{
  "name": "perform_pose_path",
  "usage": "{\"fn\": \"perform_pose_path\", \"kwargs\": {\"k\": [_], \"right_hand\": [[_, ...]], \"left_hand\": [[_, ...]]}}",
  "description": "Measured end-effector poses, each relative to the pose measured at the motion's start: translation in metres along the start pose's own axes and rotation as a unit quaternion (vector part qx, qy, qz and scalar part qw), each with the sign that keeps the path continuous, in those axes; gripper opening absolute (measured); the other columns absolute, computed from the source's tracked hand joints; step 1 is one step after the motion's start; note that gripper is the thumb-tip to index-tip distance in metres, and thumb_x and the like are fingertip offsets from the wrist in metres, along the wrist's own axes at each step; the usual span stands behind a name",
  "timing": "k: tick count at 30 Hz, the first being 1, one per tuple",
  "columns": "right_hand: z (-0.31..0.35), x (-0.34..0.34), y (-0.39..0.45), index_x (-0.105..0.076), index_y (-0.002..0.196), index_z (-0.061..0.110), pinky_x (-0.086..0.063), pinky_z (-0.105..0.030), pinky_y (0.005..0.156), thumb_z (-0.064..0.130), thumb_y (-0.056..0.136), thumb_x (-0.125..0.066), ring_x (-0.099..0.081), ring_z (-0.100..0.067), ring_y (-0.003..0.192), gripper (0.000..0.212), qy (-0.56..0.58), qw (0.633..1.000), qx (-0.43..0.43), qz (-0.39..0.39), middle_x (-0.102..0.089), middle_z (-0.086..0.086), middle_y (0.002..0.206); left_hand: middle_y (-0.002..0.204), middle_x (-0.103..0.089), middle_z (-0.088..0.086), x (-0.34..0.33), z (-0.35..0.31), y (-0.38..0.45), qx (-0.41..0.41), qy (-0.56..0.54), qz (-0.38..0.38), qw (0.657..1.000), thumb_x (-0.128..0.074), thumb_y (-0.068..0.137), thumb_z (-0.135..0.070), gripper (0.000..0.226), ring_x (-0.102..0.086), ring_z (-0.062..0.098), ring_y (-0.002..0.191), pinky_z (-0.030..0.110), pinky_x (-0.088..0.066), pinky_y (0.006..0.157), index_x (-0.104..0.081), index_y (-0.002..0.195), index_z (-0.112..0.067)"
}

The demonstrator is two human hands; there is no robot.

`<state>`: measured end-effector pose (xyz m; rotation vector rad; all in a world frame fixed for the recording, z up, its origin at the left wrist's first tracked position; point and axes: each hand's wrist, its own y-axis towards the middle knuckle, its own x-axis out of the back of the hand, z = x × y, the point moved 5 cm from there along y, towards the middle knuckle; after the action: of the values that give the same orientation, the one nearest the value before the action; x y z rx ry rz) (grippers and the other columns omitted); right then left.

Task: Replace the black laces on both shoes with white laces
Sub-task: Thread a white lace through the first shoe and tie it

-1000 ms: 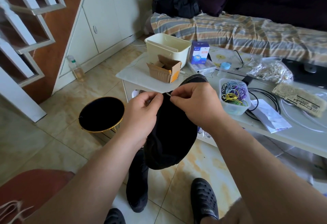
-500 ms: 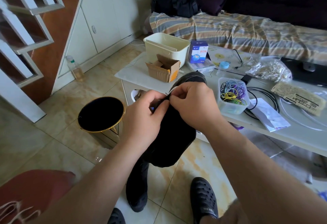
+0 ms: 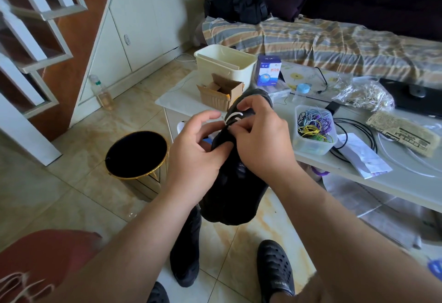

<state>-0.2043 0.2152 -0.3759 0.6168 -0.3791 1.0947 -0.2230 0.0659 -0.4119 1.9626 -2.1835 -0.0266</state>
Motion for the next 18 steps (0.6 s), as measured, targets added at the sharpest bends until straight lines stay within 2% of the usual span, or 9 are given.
{"fn": "perform_pose_path", "kwargs": {"k": [2,4,8,12,15,18], "right_hand": [[-0.002,0.000,-0.001,-0.052,0.110,0.032,-0.038,0.000,0.065,0.011,0.091,-0.066,-0.059,0.009,0.082,0.032,0.015,1.000,-0.022,-0.007,-0.073,0.011,0.081],[-0.001,-0.001,-0.001,-0.049,0.110,0.034,-0.041,-0.007,0.063,0.011,0.091,-0.063,-0.058,0.007,0.082,0.033,0.002,1.000,-0.023,-0.005,-0.072,0.010,0.082],[0.003,-0.003,-0.002,-0.049,0.113,0.031,-0.052,-0.034,0.073,0.010,0.090,-0.062,-0.064,-0.014,0.082,0.034,-0.037,0.999,0.009,-0.006,-0.071,0.004,0.079],[0.001,-0.002,-0.001,-0.051,0.114,0.028,-0.056,-0.040,0.074,0.016,0.085,-0.062,-0.066,-0.025,0.082,0.034,-0.094,0.995,0.032,-0.016,-0.070,0.002,0.077],[-0.005,-0.002,0.003,-0.060,0.105,0.029,-0.056,-0.039,0.080,0.032,0.084,-0.070,-0.066,-0.022,0.090,0.024,-0.113,0.992,0.045,-0.016,-0.071,0.009,0.085],[-0.006,0.001,0.004,-0.060,0.092,0.028,-0.051,-0.044,0.082,0.038,0.079,-0.072,-0.056,-0.029,0.094,0.020,-0.140,0.983,0.101,-0.063,-0.059,0.008,0.091]], "left_hand": [[0.113,-0.076,-0.018,-0.004,0.003,0.000,0.005,0.000,0.015,1.000,-0.081,0.085,-0.015,0.055,-0.074,0.015,0.100,0.042,-0.060,0.096,-0.068,0.112,-0.060],[0.111,-0.078,-0.013,-0.009,0.008,0.000,0.029,-0.045,0.045,0.998,-0.080,0.087,-0.006,0.052,-0.074,0.011,0.107,0.035,-0.058,0.096,-0.071,0.114,-0.050],[0.112,-0.078,-0.016,-0.015,0.014,0.000,0.065,-0.086,0.087,0.990,-0.077,0.088,0.004,0.054,-0.071,0.002,0.111,0.022,-0.053,0.095,-0.068,0.115,-0.041],[0.105,-0.075,-0.030,-0.015,0.013,0.000,0.059,-0.054,0.082,0.993,-0.077,0.089,-0.003,0.053,-0.069,-0.009,0.105,0.012,-0.053,0.087,-0.067,0.118,-0.047],[0.114,-0.075,-0.025,-0.009,0.018,0.001,0.076,-0.069,0.041,0.994,-0.078,0.086,-0.005,0.054,-0.069,-0.005,0.110,0.021,-0.054,0.097,-0.070,0.130,-0.035],[0.114,-0.077,-0.018,0.003,0.023,0.007,0.099,-0.100,-0.024,0.990,-0.077,0.084,-0.002,0.065,-0.073,0.004,0.108,0.031,-0.056,0.099,-0.064,0.142,-0.025]]}}
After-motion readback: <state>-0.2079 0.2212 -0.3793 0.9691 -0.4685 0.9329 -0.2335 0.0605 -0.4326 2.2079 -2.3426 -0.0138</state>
